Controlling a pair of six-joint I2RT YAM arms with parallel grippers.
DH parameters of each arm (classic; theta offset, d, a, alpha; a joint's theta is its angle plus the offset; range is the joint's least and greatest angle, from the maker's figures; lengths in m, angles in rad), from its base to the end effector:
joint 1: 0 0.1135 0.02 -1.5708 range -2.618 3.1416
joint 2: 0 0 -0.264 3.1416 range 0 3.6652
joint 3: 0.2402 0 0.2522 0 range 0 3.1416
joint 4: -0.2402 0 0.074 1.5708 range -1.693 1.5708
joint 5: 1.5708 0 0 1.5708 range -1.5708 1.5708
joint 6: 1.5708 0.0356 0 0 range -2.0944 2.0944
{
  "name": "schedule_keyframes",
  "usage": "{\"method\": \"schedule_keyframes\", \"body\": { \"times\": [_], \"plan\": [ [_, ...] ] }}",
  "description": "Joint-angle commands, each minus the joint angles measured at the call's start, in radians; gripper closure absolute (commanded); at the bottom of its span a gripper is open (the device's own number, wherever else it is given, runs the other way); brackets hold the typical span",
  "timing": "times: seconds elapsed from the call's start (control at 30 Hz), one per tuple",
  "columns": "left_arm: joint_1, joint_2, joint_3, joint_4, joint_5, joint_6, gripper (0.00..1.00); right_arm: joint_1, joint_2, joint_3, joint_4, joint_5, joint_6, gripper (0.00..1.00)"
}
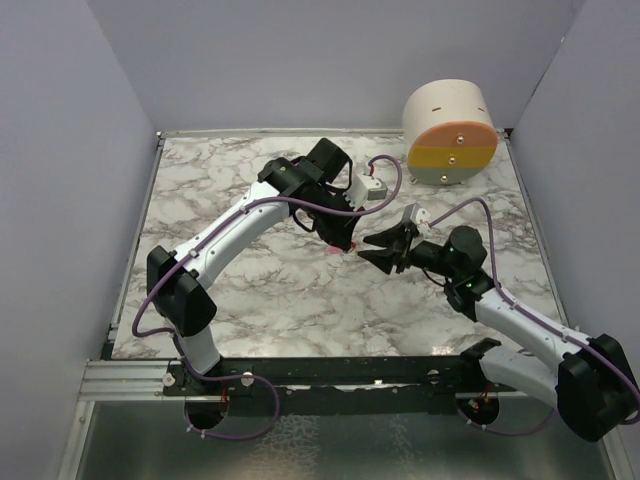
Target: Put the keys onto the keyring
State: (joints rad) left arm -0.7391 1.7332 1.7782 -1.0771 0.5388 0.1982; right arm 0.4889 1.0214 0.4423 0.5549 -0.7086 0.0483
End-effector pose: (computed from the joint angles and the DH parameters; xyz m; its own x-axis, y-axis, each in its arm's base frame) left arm 0.2525 -0.2549 0.3552 -0.4698 0.6569 -0.5897 0.8825 0.3342 -0.3308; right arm 0.1842 0.1242 0.2524 -0.0663 0.0063 -0.9978 -0.9288 0.3649 0.0640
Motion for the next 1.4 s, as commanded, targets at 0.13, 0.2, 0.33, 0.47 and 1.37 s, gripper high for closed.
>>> {"method": "schedule_keyframes", "body": {
  "times": [0.13, 0.2, 0.33, 0.47, 1.37],
  "plan": [
    [-0.020, 0.007, 0.016, -0.012, 0.051, 0.027, 1.00, -0.006, 0.009, 0.035, 0.040, -0.026, 0.010, 0.62],
    [-0.025, 0.012, 0.021, -0.012, 0.050, 0.025, 1.00, -0.005, 0.011, 0.035, 0.042, -0.027, 0.010, 0.62],
    [-0.037, 0.018, 0.033, -0.015, 0.045, 0.021, 1.00, -0.004, 0.010, 0.035, 0.043, -0.025, 0.012, 0.62],
    [-0.047, 0.021, 0.044, -0.019, 0.040, 0.020, 1.00, -0.005, 0.014, 0.036, 0.042, -0.029, 0.012, 0.65],
    [-0.062, 0.037, 0.098, -0.040, 0.013, 0.007, 1.00, -0.004, 0.021, 0.045, 0.031, -0.046, 0.011, 0.99]
  ]
}}
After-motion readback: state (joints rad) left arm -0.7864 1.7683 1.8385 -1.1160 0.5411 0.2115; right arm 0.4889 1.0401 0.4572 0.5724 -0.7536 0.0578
